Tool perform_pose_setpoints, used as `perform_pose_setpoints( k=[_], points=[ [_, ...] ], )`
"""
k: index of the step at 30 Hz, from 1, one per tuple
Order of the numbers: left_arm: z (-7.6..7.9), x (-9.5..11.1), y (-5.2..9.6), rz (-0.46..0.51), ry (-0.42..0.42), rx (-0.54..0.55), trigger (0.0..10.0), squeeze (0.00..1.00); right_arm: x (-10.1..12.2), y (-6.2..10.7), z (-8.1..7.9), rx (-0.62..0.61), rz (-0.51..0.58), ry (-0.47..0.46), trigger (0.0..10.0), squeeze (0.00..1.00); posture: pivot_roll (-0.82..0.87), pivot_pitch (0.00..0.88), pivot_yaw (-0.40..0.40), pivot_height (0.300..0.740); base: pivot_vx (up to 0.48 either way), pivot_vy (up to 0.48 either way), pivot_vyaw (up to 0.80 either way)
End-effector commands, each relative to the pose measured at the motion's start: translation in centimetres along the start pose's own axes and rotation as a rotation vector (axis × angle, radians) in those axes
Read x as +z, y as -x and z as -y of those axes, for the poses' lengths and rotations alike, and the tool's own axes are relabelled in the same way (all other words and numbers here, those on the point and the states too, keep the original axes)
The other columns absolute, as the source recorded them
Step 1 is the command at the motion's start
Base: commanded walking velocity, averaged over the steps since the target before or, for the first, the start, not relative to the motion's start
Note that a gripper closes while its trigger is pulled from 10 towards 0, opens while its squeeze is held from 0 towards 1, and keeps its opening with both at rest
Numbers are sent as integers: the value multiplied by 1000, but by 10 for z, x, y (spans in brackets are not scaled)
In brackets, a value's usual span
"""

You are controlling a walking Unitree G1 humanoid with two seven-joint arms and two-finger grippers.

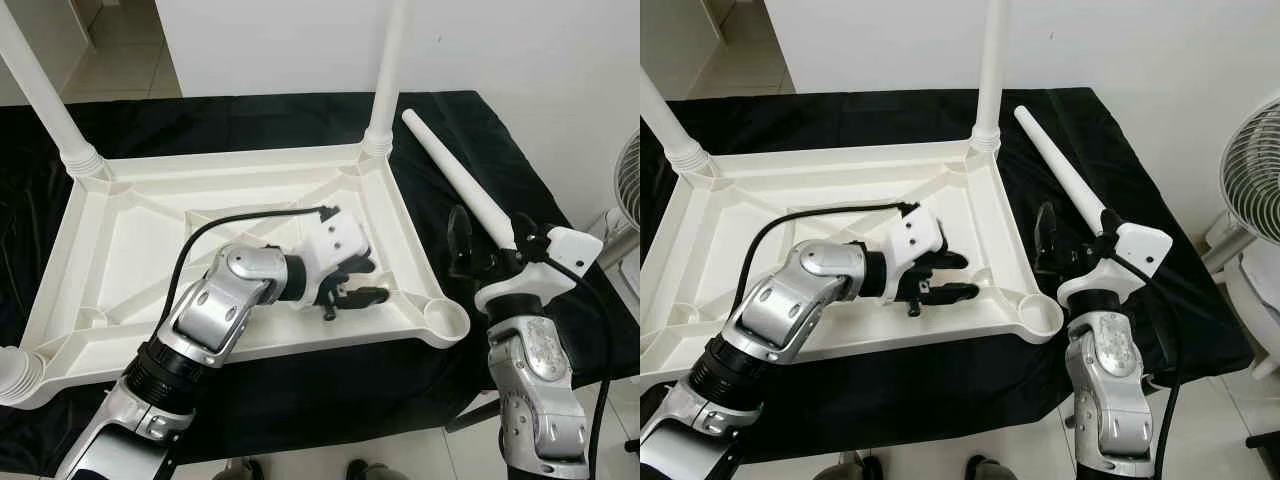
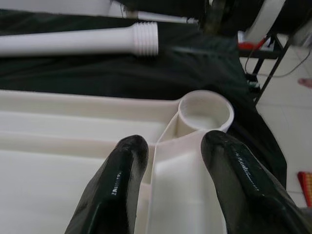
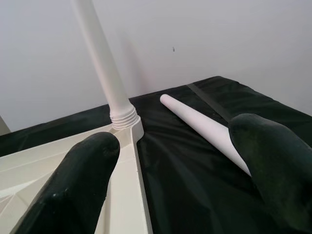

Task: Building children table

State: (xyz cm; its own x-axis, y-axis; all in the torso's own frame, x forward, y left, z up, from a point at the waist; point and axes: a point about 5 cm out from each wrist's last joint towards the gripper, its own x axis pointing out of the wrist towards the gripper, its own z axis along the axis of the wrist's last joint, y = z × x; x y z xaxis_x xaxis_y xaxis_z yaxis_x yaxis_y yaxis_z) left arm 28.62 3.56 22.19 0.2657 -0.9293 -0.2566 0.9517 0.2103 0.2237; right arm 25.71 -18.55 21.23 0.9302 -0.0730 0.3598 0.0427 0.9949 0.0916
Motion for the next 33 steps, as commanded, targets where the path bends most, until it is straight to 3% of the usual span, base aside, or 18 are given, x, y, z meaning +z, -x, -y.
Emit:
perform_pose_setpoints(
  k=[1, 7, 10, 11, 12, 18, 26, 33],
  points=[
    [-7, 10, 2, 40, 2, 116, 10000, 0, -1, -3, 4, -1, -3, 7, 10000, 1000, 23, 149, -2, 740, 0, 0, 0],
    [-18, 30, 4, 199, 47, 312, 10000, 0, 0, -21, 12, -15, -8, 76, 10000, 1000, 18, 159, -6, 740, 0, 0, 0],
    [-18, 32, 4, 220, 59, 335, 10000, 0, 0, -24, 14, -20, -11, 96, 10000, 1000, 17, 159, -7, 740, 0, 0, 0],
    [-16, 33, 3, 238, 77, 353, 10000, 0, 0, -31, 17, -37, -23, 125, 10000, 706, 15, 164, -7, 740, 0, 0, 0],
    [-13, 34, 1, 254, 97, 359, 10000, 0, 0, -36, 20, -52, -33, 144, 10000, 0, 12, 168, -9, 740, 0, 0, 0],
    [1, 40, -7, 291, 129, 340, 10000, 0, -1, -57, 31, -129, -69, 145, 10000, 0, 15, 184, -10, 740, 0, 0, 0],
    [9, 42, -12, 295, 168, 298, 10000, 0, 1, -77, 45, -224, -129, 126, 10000, 0, 10, 219, -4, 740, 0, 0, 0],
    [13, 45, -15, 299, 205, 310, 10000, 0, -5, -82, 57, -313, -207, 70, 10000, 0, 13, 231, -1, 740, 0, 0, 0]
  ],
)
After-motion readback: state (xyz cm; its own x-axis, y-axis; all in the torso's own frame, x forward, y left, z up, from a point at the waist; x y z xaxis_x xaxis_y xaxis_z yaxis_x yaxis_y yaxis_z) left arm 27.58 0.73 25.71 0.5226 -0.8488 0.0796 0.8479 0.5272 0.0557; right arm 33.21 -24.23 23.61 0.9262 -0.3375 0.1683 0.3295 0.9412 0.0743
